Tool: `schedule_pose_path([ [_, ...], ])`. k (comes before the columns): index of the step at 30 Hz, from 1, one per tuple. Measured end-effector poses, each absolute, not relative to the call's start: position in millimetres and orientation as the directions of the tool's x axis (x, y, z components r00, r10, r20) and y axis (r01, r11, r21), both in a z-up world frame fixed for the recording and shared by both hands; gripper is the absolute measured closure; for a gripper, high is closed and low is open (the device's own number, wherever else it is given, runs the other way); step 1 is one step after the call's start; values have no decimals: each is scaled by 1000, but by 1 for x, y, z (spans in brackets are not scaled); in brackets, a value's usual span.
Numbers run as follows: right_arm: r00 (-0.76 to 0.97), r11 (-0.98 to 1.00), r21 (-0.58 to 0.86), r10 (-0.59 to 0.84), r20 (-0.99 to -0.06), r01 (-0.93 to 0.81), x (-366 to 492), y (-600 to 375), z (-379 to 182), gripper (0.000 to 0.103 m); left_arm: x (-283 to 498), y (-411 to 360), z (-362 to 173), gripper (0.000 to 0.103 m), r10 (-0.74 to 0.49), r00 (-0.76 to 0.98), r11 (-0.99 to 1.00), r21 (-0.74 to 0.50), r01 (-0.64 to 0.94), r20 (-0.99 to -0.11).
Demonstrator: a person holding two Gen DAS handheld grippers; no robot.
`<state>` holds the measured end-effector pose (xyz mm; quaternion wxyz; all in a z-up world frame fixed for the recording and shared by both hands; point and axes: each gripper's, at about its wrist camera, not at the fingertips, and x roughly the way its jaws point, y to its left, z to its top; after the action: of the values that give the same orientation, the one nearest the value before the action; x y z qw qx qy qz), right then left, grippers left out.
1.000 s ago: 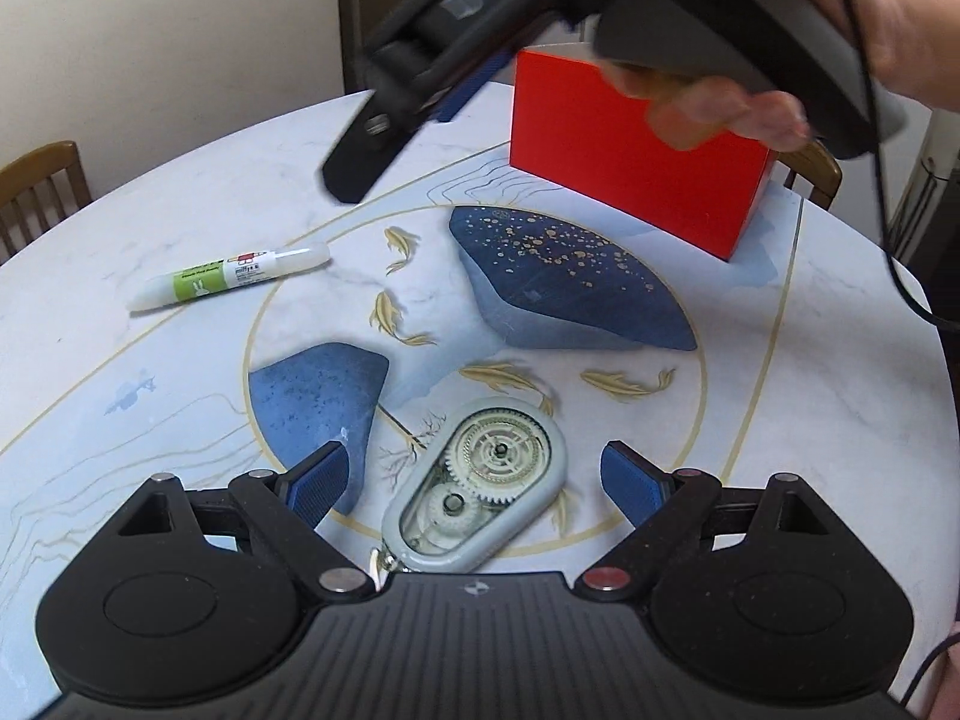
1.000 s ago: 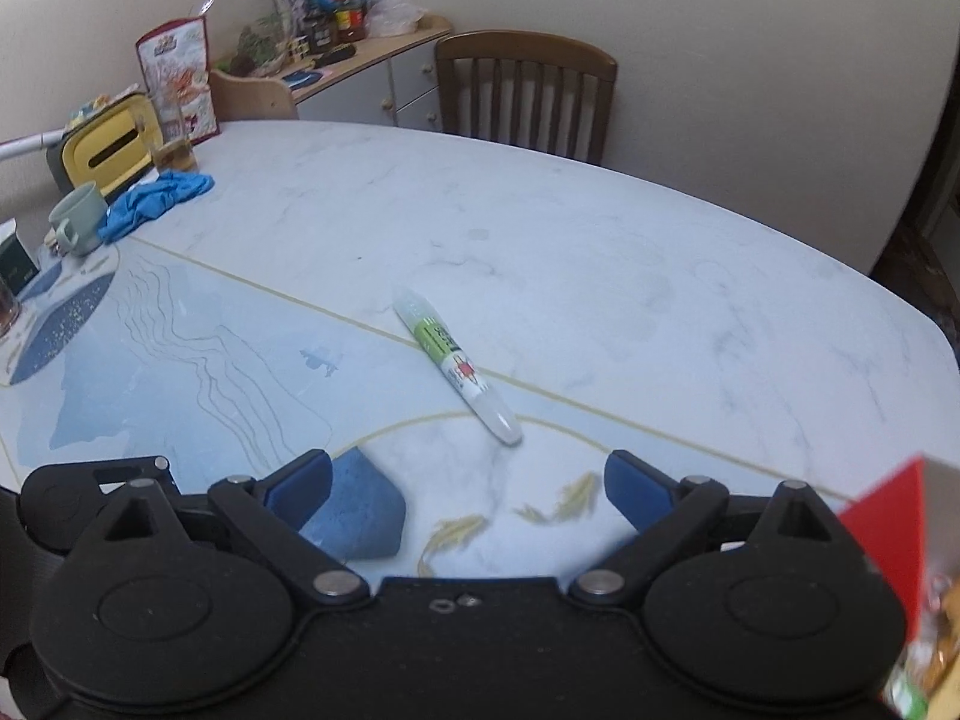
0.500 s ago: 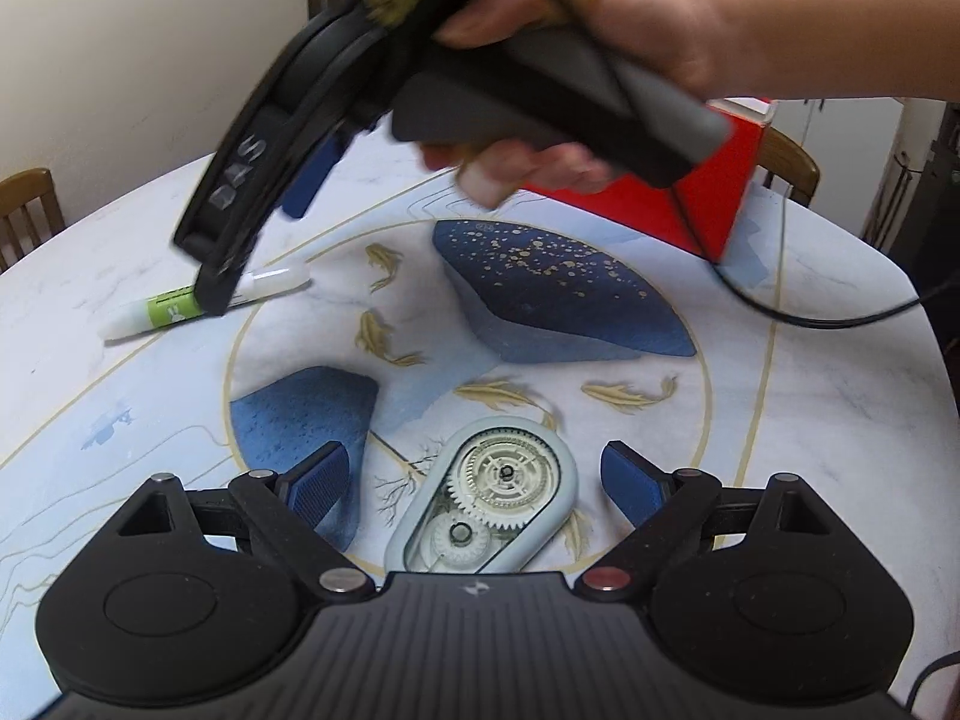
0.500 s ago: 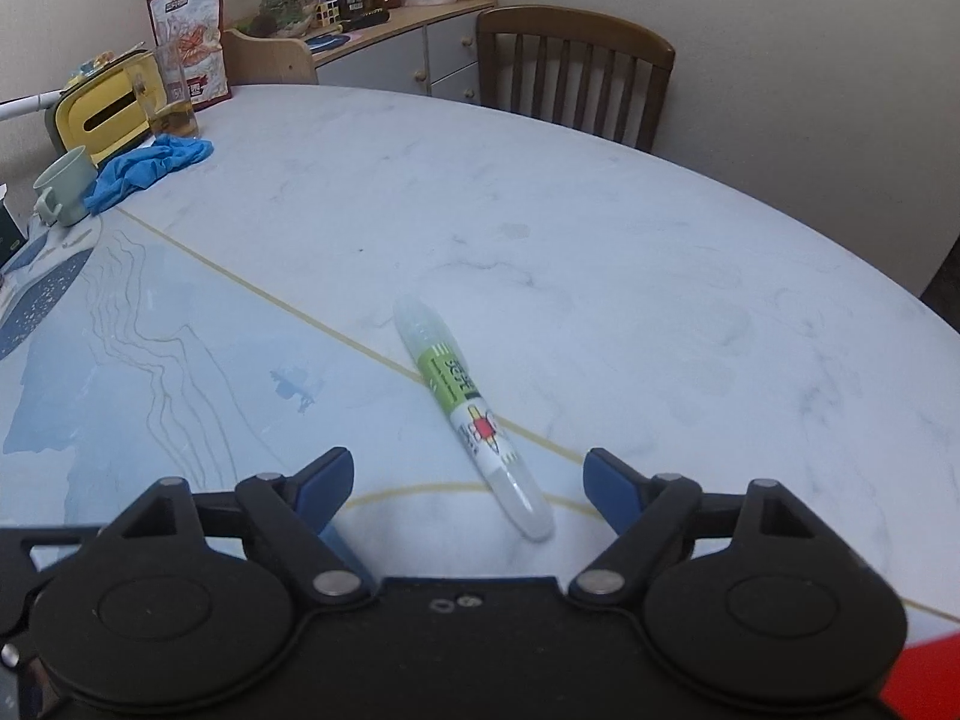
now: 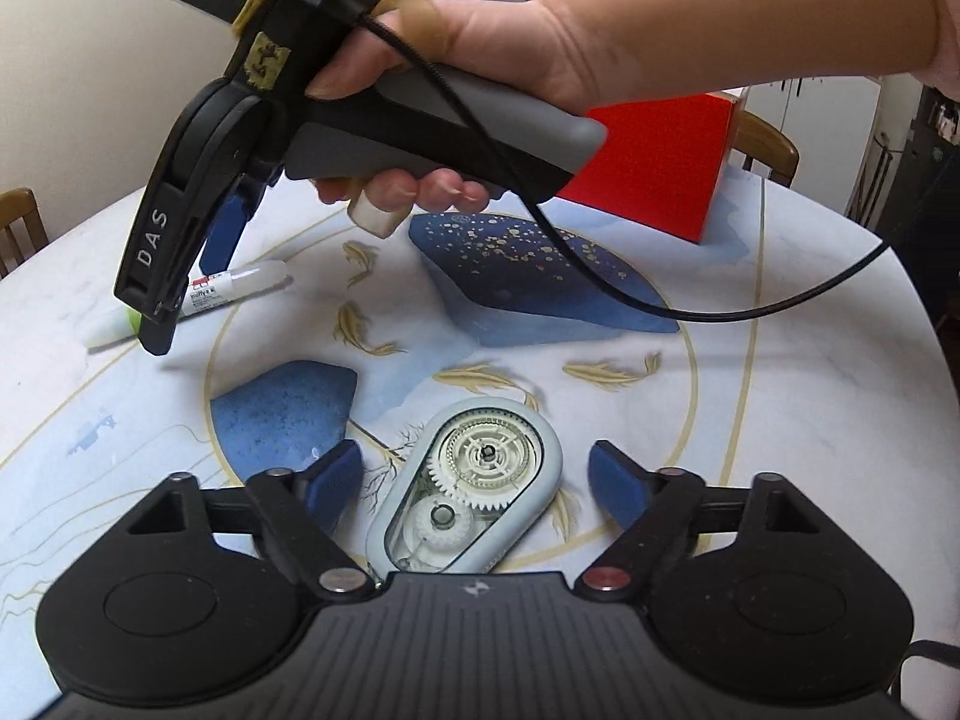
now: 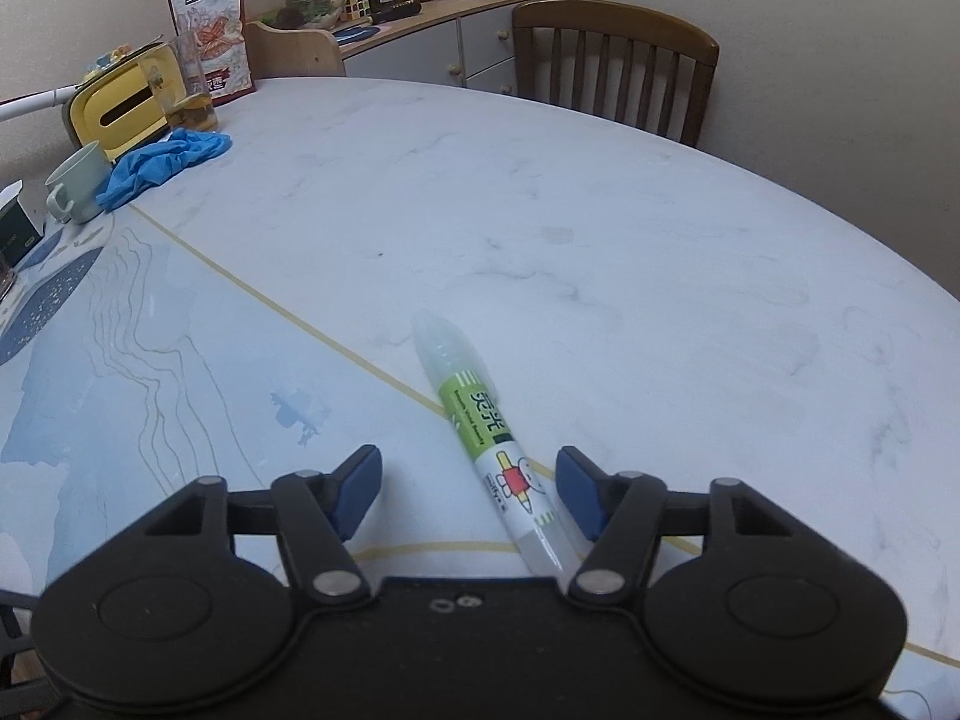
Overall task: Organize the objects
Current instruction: 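Grasp the correction tape with left gripper while right gripper grasps the glue stick, then carry the correction tape and glue stick into the shoebox and release both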
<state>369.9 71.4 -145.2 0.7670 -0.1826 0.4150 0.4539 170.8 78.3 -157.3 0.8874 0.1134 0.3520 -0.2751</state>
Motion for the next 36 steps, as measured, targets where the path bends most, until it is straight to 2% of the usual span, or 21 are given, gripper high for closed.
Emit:
schedule_pose_path([
  [5, 249, 512, 90, 555, -793, -854, 371, 74, -148, 43, 170, 77, -157, 39, -405, 611, 828, 10, 561, -680],
  [7, 262, 512, 75, 555, -790, -856, 370, 75, -149, 48, 170, 76, -156, 46, -403, 615, 831, 12, 557, -678],
  [10, 302, 508, 14, 534, -790, -861, 364, 78, -150, 58, 170, 75, -156, 46, -393, 622, 838, 13, 545, -677],
  [14, 324, 519, -8, 521, -790, -855, 360, 77, -149, 80, 169, 72, -156, 47, -376, 632, 852, 14, 523, -677],
  [17, 333, 548, 4, 514, -791, -837, 358, 72, -148, 86, 168, 70, -155, 48, -355, 641, 869, 12, 495, -681],
  [24, 349, 639, 54, 487, -800, -767, 344, 39, -141, 87, 174, 70, -153, 49, -297, 660, 923, -32, 382, -689],
  [36, 357, 700, 117, 493, -793, -705, 296, -36, -96, 87, 172, 78, -136, 50, -192, 704, 978, -74, 195, -684],
])
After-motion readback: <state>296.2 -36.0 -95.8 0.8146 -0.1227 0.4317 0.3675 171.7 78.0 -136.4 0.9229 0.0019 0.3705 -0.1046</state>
